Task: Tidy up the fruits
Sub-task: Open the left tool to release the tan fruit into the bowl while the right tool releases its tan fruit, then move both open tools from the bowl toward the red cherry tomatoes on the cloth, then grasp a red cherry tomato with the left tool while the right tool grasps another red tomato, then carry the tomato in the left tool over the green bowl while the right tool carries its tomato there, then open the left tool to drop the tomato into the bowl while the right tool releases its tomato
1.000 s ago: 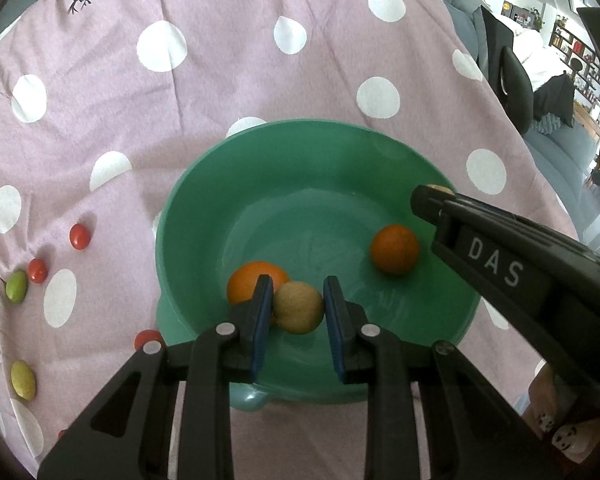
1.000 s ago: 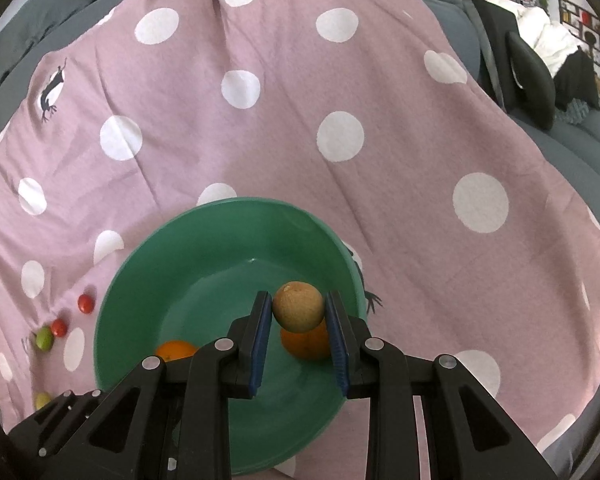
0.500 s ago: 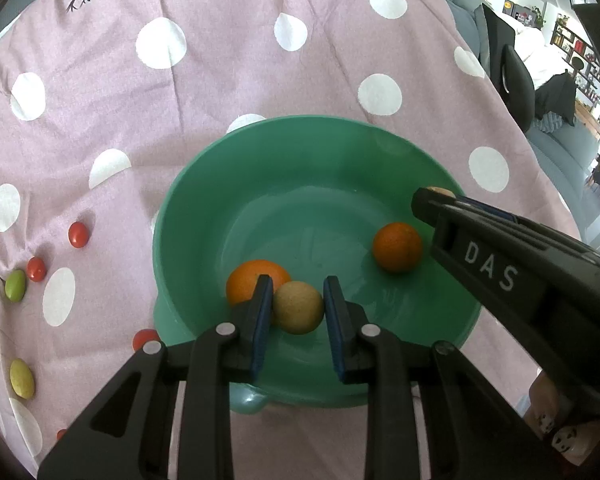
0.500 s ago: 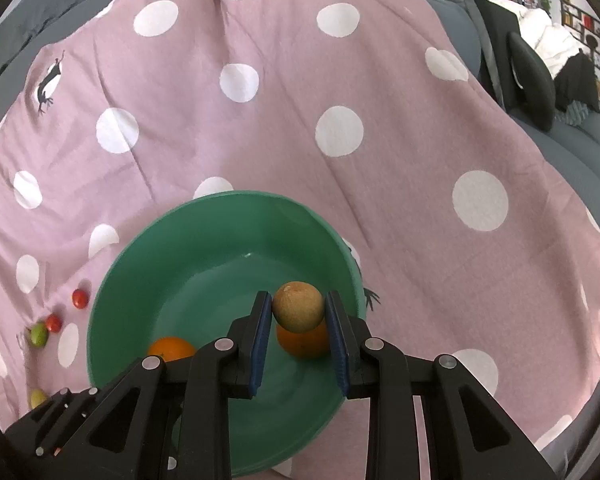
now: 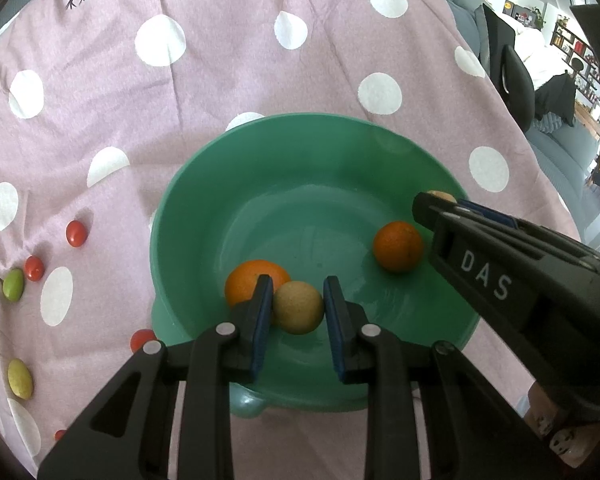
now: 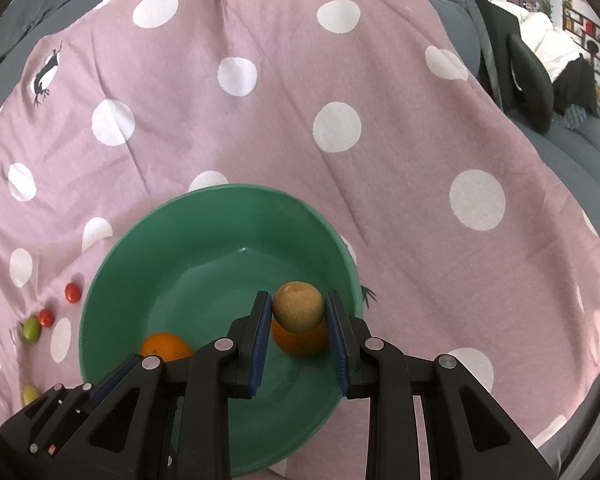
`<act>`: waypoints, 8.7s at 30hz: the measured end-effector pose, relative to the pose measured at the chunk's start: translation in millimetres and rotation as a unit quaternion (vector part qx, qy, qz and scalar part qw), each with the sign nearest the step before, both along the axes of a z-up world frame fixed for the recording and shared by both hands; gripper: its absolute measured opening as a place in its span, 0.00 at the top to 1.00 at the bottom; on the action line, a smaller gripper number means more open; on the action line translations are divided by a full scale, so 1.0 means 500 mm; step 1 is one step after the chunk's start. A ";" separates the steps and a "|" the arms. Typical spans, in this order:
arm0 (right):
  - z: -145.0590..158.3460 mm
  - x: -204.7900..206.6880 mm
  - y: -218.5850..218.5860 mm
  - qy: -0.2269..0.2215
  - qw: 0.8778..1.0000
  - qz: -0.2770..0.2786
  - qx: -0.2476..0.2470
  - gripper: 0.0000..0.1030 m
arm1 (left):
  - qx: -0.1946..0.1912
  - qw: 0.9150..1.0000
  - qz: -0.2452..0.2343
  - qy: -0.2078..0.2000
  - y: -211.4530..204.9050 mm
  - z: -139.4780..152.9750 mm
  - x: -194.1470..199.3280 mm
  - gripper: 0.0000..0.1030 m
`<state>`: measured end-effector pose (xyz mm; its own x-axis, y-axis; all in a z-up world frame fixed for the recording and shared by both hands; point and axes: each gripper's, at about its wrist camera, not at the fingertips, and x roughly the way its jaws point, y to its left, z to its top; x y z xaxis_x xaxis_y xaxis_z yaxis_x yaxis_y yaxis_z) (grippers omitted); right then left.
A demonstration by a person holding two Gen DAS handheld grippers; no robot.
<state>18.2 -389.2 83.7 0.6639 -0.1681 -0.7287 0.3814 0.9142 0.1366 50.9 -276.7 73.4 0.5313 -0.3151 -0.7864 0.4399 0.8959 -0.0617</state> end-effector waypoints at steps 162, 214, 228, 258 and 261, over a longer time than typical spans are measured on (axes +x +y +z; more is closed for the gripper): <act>-0.087 0.094 0.385 0.054 0.973 0.225 -0.009 0.75 | -0.065 0.978 0.143 0.137 0.451 -0.086 -0.069 0.74; 0.044 -0.020 0.028 -0.075 0.995 0.031 0.050 0.74 | -0.027 0.998 0.047 -0.018 0.073 0.062 0.008 0.74; 0.023 -0.007 0.018 -0.046 0.998 0.023 0.044 0.74 | -0.026 0.999 0.026 -0.002 0.047 0.043 0.017 0.74; 0.007 0.004 0.013 -0.009 0.999 0.015 0.037 0.74 | -0.025 0.999 0.019 0.009 0.046 0.037 0.013 0.56; 0.015 0.003 0.025 -0.015 0.999 0.017 0.023 0.55 | -0.039 0.999 0.024 -0.009 0.073 0.059 -0.001 0.41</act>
<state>19.6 -376.9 91.3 0.6902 -0.1119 -0.7149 0.3456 0.9190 0.1898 50.3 -240.1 102.9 0.5608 -0.3489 -0.7509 0.3974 0.9090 -0.1256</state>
